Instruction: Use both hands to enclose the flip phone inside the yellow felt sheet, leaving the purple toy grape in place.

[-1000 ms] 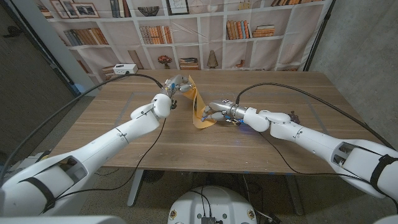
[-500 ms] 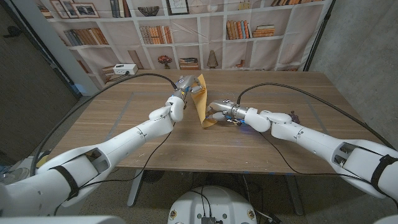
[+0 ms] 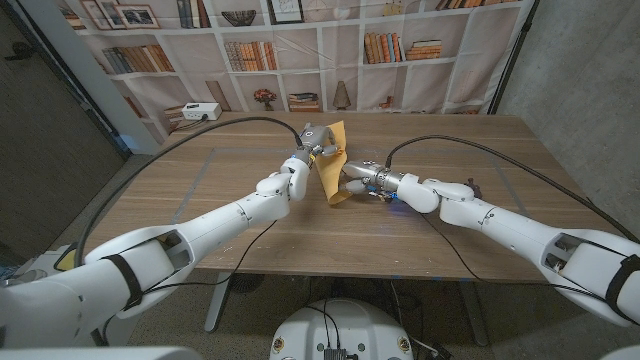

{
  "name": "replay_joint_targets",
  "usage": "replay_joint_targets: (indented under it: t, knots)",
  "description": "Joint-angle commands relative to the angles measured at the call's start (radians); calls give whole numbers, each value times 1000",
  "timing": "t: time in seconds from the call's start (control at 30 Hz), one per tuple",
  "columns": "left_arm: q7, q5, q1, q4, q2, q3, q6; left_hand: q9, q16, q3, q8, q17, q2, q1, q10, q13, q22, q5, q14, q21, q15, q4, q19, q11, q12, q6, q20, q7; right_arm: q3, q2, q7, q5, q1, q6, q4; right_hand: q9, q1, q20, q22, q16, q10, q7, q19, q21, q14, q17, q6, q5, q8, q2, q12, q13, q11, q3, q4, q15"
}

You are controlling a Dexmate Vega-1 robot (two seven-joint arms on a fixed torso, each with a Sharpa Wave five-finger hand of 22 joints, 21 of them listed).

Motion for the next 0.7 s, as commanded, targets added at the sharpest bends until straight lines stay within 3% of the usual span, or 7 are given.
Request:
replay_joint_targets:
  t: [0.03,0.23,0.37,0.7]
  knots:
    - [-39,51,3,-28,9,18,43,-4,9,-1,1,5,4,25,9,0,3,-2,7,0,-105,-12,-1,-7,7,53,-2,-22,39,-7,48,72,7,-1,1,3,-28,13,3,-20,-40,42,0,6,-25,-12,-22,-1,-24,-9,-15,9,5,13,3,-85]
    - [-50,55,5,-25,9,17,49,-12,14,-6,-6,9,6,39,10,-1,4,-3,4,2,-106,-16,-1,-5,9,57,-4,-6,57,-19,56,93,14,21,4,4,-70,24,2,-33,-78,40,-8,4,-37,-27,-85,-4,-56,-23,-28,16,39,17,11,-67]
    - [-57,53,5,-21,6,16,51,-17,16,-7,-12,9,8,49,11,-2,5,-4,6,4,-107,-18,-1,-8,11,56,-4,-2,80,-25,60,136,14,60,18,5,-114,28,2,-34,-81,58,-10,3,-42,-31,-107,-10,-67,-28,-28,19,60,11,27,-51]
    - [-74,54,5,-22,7,17,74,-26,18,-8,-24,2,11,57,29,-2,5,-4,25,6,-114,-14,4,-13,21,60,-6,8,153,-50,-9,195,-30,122,-3,6,-169,30,2,-21,-51,89,9,10,-8,-37,-91,-15,-64,-29,-14,25,88,12,42,-34]
